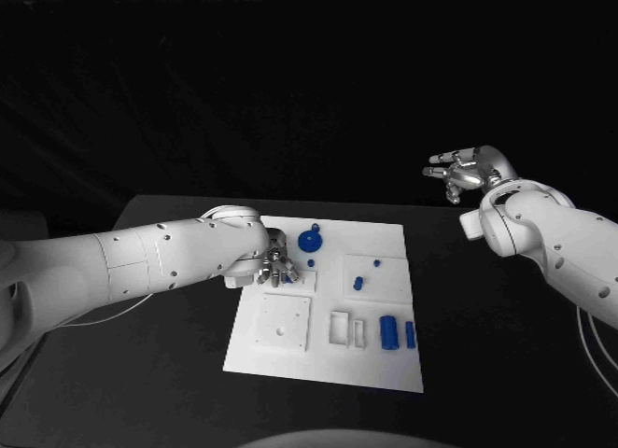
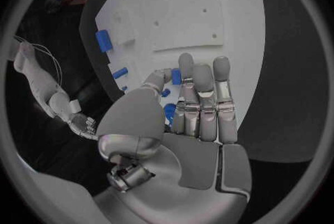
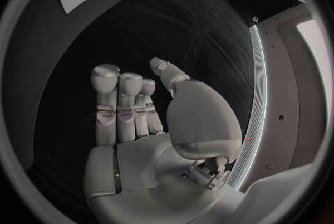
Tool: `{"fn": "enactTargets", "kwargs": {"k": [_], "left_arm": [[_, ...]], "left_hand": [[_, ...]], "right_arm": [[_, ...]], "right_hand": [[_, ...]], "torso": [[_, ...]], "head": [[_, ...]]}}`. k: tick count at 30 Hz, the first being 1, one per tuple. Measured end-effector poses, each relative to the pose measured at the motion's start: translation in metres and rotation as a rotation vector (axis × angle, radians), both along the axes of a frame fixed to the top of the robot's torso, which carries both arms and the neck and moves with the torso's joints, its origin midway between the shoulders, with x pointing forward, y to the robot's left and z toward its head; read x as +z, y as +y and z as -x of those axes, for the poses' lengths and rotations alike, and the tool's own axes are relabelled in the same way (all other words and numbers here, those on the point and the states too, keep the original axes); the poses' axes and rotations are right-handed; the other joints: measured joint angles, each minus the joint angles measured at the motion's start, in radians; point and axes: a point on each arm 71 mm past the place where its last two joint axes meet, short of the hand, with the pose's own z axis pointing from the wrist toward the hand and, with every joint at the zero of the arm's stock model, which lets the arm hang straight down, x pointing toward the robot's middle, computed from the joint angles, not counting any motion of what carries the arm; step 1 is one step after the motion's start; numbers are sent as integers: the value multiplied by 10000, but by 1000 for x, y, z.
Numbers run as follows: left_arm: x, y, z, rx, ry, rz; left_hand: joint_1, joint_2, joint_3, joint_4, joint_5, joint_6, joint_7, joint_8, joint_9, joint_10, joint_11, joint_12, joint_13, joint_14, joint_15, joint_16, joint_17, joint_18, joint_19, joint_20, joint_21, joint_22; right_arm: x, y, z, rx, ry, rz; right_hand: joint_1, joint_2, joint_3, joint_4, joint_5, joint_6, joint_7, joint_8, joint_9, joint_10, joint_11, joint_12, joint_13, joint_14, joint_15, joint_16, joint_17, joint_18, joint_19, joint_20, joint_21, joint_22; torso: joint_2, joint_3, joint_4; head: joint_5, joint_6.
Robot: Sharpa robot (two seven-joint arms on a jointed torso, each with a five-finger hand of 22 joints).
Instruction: Assemble the parts on the task board
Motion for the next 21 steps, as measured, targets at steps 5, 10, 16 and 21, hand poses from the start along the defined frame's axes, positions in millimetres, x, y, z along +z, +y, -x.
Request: {"fn": "enactTargets", "kwargs": {"k": [5,10,16,21], "left_arm": [[0,0,0,-4,11,-8],[0,0,0,-14,28,-20],[0,-1,-1,-26,44,-38],[-1,-2,-2,-26,66,-85]], "left_hand": [[0,0,0,0,-16,0,0,-12,13,1,1,39,-1,0,0,0,1,0,0,0,0,-1],[0,0,0,0,-17,0,0,-24,14,2,2,39,0,0,1,0,1,0,0,0,1,6],[0,0,0,0,-17,0,0,-29,15,4,3,39,7,1,1,0,1,0,0,0,1,7],[0,0,0,-1,-1,1,0,-26,26,20,19,39,8,1,1,40,-16,0,0,0,1,6]], "right_arm": [[-1,0,0,2,15,0],[-1,0,0,-2,25,1],[-1,1,0,5,32,-2],[-1,1,0,10,42,-4]], "right_hand": [[0,0,0,0,0,0,0,0,0,0,-1,0,0,0,0,0,0,-2,0,0,0,0],[0,0,0,0,0,0,0,0,0,1,-2,0,0,0,0,0,-1,-2,0,0,0,0],[0,0,0,1,0,-1,1,0,0,-10,9,0,0,0,0,0,-1,-3,0,0,0,0],[0,0,0,1,0,-2,3,0,0,-22,20,0,0,0,0,0,-2,-3,0,0,0,0]], "torso": [[1,4,-5],[3,6,-7],[3,7,-5],[3,13,-5]], "head": [[4,-1],[5,-9],[5,-14],[4,-33]]}}
